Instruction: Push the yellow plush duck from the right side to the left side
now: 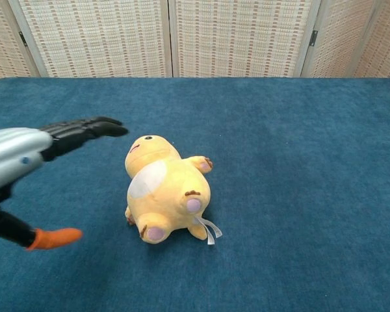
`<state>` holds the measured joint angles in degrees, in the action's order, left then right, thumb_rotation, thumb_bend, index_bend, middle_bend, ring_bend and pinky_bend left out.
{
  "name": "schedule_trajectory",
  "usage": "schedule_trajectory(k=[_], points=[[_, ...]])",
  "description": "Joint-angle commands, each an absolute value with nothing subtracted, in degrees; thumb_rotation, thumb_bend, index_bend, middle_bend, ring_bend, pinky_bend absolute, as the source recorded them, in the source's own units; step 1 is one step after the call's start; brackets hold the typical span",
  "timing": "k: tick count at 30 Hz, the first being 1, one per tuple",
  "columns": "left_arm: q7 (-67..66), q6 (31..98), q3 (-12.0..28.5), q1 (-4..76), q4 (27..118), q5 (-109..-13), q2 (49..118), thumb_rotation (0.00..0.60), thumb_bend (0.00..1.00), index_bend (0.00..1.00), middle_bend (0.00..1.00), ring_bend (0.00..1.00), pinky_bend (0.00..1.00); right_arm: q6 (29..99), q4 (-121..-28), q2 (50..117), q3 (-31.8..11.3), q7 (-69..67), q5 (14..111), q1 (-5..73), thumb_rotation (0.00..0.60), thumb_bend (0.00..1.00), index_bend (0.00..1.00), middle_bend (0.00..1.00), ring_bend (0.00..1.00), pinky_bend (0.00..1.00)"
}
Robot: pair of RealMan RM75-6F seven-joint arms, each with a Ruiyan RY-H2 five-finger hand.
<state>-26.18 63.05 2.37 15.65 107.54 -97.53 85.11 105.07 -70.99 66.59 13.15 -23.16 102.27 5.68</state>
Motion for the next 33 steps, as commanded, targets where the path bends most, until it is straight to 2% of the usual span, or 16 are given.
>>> schedule_trajectory(k=[1, 8, 13, 15, 16, 17, 18, 19, 20, 21, 22, 25, 31, 33], points=[[-32.9, 56.4, 6.2, 20.8, 104.8, -89.7, 92.8, 0.6, 0.23, 0.0, 0.0, 0.0, 0.04, 103.4, -68.1, 65.7, 13.0, -28.0, 101.3, 5.0, 0.6, 0.03, 0.0, 0.0, 0.0, 0.0], [-38.4, 52.4, 9.6, 26.6, 96.6, -81.3, 101.4, 0.6, 0.23, 0.0, 0.0, 0.0, 0.02, 100.9, -63.3, 66.4, 11.9, -34.6, 100.2, 4.8, 0.6, 0.04, 0.0, 0.0, 0.0, 0.0], [-38.2, 52.2, 10.6, 29.3, 90.3, -79.1, 104.6, 0.6, 0.23, 0.0, 0.0, 0.0, 0.02, 99.6, -61.2, 66.4, 11.5, -38.1, 99.8, 4.5, 0.6, 0.05, 0.0, 0.0, 0.0, 0.0], [-37.1, 52.1, 10.3, 29.9, 88.4, -78.5, 105.0, 0.6, 0.23, 0.0, 0.0, 0.0, 0.06, 99.1, -60.6, 66.5, 11.2, -38.8, 99.5, 4.4, 0.6, 0.05, 0.0, 0.0, 0.0, 0.0], [-36.3, 52.8, 10.1, 30.0, 87.5, -78.8, 105.2, 0.6, 0.23, 0.02, 0.03, 0.01, 0.12, 98.8, -60.5, 66.5, 11.0, -38.9, 99.4, 4.3, 0.6, 0.05, 0.0, 0.0, 0.0, 0.0], [-35.5, 53.9, 9.8, 30.0, 86.7, -79.7, 105.5, 0.6, 0.24, 0.08, 0.1, 0.07, 0.24, 98.7, -60.4, 66.5, 10.9, -39.0, 99.3, 4.3, 0.6, 0.05, 0.0, 0.0, 0.0, 0.0], [-34.3, 55.4, 9.3, 29.8, 86.0, -81.1, 105.9, 0.6, 0.27, 0.19, 0.21, 0.16, 0.42, 98.5, -60.5, 66.5, 10.8, -38.9, 99.4, 4.3, 0.6, 0.05, 0.0, 0.0, 0.0, 0.0], [-32.9, 57.9, 8.9, 29.5, 84.8, -83.2, 106.6, 0.6, 0.33, 0.33, 0.37, 0.31, 0.61, 98.5, -60.6, 66.5, 10.7, -38.8, 99.5, 4.3, 0.6, 0.05, 0.0, 0.0, 0.0, 0.0], [-30.8, 61.8, 8.0, 29.1, 82.7, -87.0, 107.6, 0.6, 0.39, 0.43, 0.46, 0.41, 0.73, 98.4, -60.8, 66.6, 10.7, -38.4, 99.8, 4.3, 0.6, 0.05, 0.0, 0.0, 0.0, 0.0], [-28.9, 65.0, 7.2, 28.7, 81.1, -89.9, 108.3, 0.6, 0.47, 0.57, 0.6, 0.54, 0.87, 98.3, -61.0, 66.6, 10.7, -38.1, 100.1, 4.3, 0.6, 0.05, 0.0, 0.0, 0.0, 0.0], [-27.4, 68.0, 6.4, 28.3, 79.4, -92.3, 108.8, 0.6, 0.54, 0.67, 0.71, 0.64, 0.96, 98.2, -61.3, 66.5, 10.7, -37.7, 100.4, 4.3, 0.6, 0.05, 0.0, 0.0, 0.0, 0.0], [-23.6, 75.2, 4.0, 26.7, 77.2, -97.5, 107.8, 0.6, 0.64, 0.75, 0.83, 0.74, 1.0, 97.7, -62.5, 66.1, 11.1, -36.1, 101.6, 4.4, 0.6, 0.05, 0.0, 0.0, 0.0, 0.0], [-19.6, 90.1, 1.6, 21.1, 77.1, -103.3, 99.6, 0.6, 0.65, 0.76, 0.84, 0.75, 1.0, 94.7, -66.4, 64.8, 11.5, -30.2, 102.0, 4.6, 0.6, 0.05, 0.0, 0.0, 0.0, 0.0], [-18.9, 91.7, 1.6, 20.3, 76.9, -103.5, 98.4, 0.6, 0.65, 0.76, 0.84, 0.75, 1.0, 94.2, -67.3, 64.7, 11.5, -29.4, 102.1, 4.7, 0.6, 0.05, 0.0, 0.0, 0.0, 0.0]])
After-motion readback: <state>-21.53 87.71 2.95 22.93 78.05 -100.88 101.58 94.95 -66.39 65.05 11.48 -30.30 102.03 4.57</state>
